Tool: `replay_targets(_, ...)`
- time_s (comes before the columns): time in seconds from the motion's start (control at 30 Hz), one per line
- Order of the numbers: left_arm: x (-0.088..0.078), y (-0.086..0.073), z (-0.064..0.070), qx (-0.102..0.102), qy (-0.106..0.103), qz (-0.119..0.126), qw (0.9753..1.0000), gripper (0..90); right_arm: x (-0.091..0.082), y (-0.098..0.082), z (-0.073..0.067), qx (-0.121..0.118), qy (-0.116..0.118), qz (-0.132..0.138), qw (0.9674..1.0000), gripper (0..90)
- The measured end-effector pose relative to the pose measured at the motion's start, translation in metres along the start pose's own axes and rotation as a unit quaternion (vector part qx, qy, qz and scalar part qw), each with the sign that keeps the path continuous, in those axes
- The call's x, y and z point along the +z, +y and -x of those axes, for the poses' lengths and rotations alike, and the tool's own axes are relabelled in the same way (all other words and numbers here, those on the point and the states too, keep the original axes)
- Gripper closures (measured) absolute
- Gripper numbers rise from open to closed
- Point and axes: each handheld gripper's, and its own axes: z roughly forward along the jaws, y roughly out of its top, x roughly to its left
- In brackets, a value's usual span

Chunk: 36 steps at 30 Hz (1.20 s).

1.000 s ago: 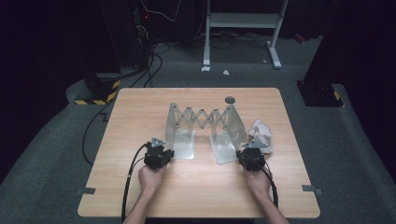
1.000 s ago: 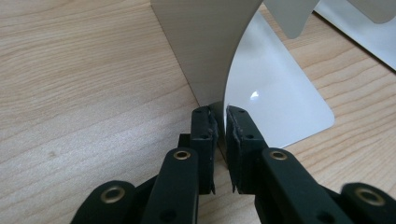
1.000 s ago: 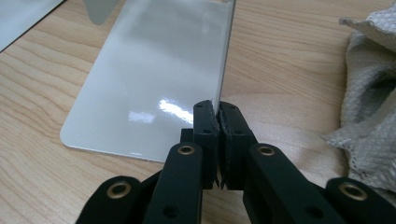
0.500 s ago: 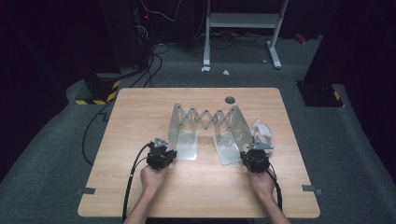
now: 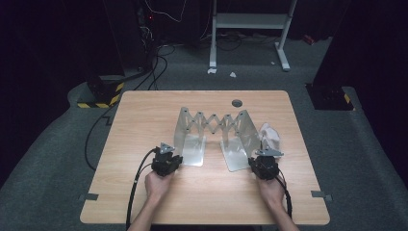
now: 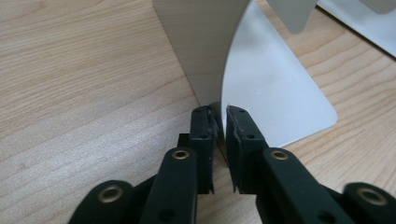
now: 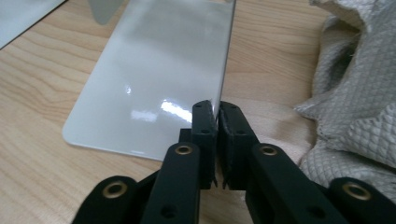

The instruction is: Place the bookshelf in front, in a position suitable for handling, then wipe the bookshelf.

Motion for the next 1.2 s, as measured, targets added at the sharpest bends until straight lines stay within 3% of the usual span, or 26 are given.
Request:
replay_targets(0.03, -0.001, -0.001, 0.000, -0.002, 0.001, 0.004, 1.0000, 65.9, 0.000, 0.000, 0.000, -0.001, 0.001, -0.001, 1.0000, 75.2)
replay_targets(0.17, -0.006, -0.007, -0.004, -0.006, 0.008, 0.007, 0.9999, 48.6, -0.006, -0.004, 0.000, -0.009, 0.007, 0.004, 0.9999, 62.4)
replay_targets(0.27, -0.010, -0.010, -0.007, -0.003, 0.012, 0.005, 0.9999, 40.7, -0.011, -0.007, 0.003, -0.006, 0.014, 0.006, 0.9999, 58.2)
replay_targets(0.43, -0.014, -0.014, -0.012, -0.011, 0.020, 0.010, 0.9997, 37.0, -0.020, -0.009, 0.010, -0.008, 0.019, 0.017, 0.9996, 54.5)
replay_targets(0.63, -0.012, -0.015, -0.009, -0.004, 0.034, 0.015, 0.9993, 36.0, -0.026, -0.014, 0.014, -0.007, 0.013, 0.030, 0.9994, 54.3)
replay_targets(0.7, -0.009, -0.016, -0.008, 0.009, 0.050, 0.023, 0.9984, 36.9, -0.030, -0.016, 0.017, 0.001, 0.004, 0.039, 0.9992, 53.4)
replay_targets(0.87, -0.008, -0.015, -0.010, 0.000, 0.059, 0.024, 0.9980, 35.8, -0.035, -0.018, 0.022, 0.031, 0.010, 0.054, 0.9980, 49.4)
replay_targets(1.2, -0.008, -0.015, -0.008, 0.002, 0.066, 0.022, 0.9976, 32.7, -0.045, -0.013, 0.037, 0.046, -0.040, 0.058, 0.9965, 43.9)
